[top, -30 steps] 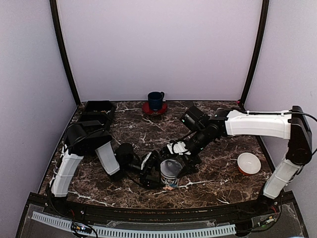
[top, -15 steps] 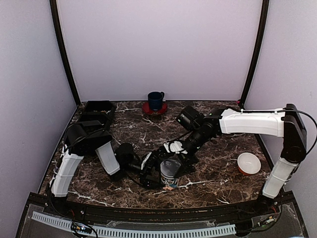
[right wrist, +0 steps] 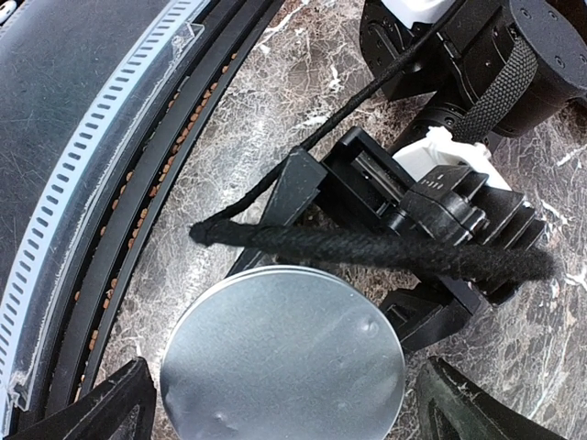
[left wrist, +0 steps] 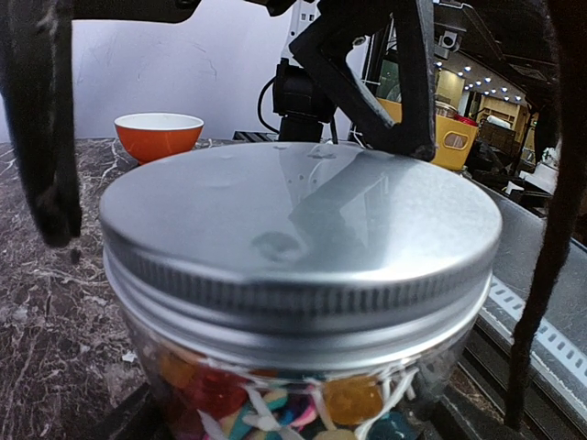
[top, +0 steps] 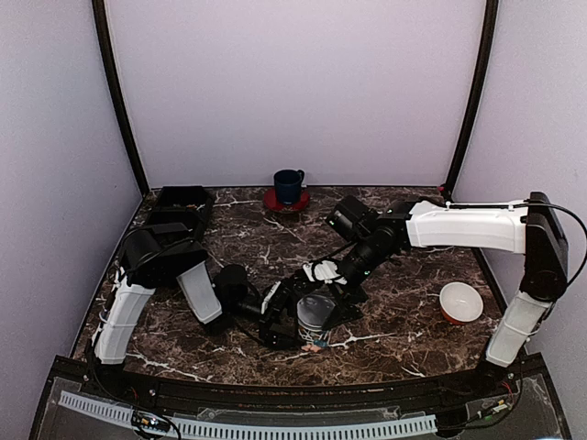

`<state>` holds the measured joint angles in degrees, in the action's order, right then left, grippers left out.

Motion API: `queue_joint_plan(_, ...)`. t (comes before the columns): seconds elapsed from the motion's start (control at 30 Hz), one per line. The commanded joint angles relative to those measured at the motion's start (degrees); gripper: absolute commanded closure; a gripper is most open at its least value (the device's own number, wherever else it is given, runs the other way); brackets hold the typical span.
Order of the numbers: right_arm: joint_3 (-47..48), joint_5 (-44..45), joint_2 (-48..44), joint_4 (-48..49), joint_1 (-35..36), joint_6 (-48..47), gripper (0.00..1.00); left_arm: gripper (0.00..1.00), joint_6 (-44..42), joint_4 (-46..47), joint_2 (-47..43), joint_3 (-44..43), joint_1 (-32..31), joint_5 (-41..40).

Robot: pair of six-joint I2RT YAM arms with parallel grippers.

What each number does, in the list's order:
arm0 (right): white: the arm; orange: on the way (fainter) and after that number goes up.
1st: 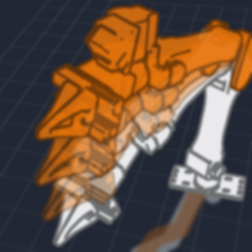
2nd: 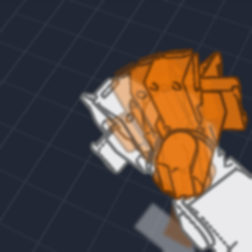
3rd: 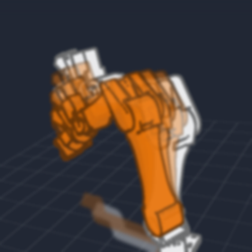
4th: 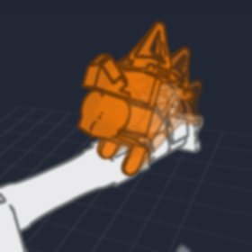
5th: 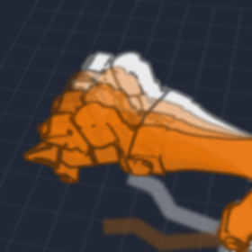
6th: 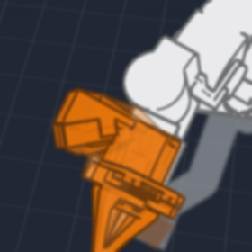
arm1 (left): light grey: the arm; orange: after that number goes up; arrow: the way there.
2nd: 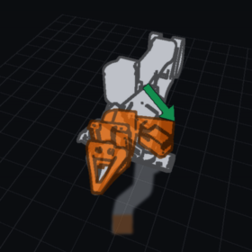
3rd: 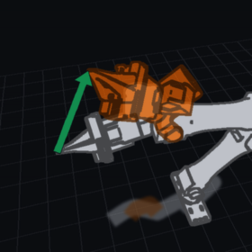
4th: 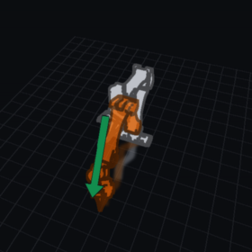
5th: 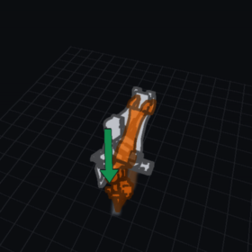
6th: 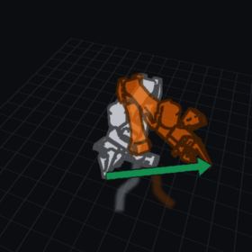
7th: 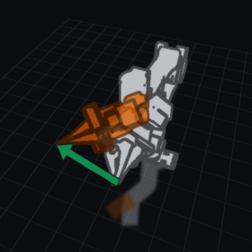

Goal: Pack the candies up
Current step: Screw the box lid onto the packing bottle.

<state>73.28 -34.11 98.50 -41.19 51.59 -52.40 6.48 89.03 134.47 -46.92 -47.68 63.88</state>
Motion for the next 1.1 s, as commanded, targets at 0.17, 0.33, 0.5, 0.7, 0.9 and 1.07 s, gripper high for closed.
queue_joint_plan(0.17,0.53,-1.68,1.79,-0.12,-0.16,1.21,0.01,0.17,0.88,0.36,0.51,-0.72,0.13,1.25)
queue_joint_plan(0.33,0.73,-2.25,1.90,-0.17,-0.43,1.60,0.05,0.18,0.63,0.04,0.46,-0.65,0.13,0.93)
queue_joint_plan(0.5,0.50,-3.44,1.63,0.60,-0.87,2.93,0.12,0.19,-0.85,-0.13,0.43,0.22,0.21,-4.46)
queue_joint_plan(0.7,-4.74,-1.27,-1.45,9.49,-0.86,12.07,0.13,0.19,-3.83,0.22,-0.73,2.96,0.37,-17.09)
queue_joint_plan(0.9,-10.75,5.58,-4.17,19.83,-0.50,25.63,0.12,0.19,-4.25,2.45,-2.45,5.37,0.34,-27.39)
queue_joint_plan(1.07,-10.94,17.63,-3.21,24.23,0.43,37.87,0.11,0.18,-5.81,2.56,-3.87,6.85,-0.05,-35.35)
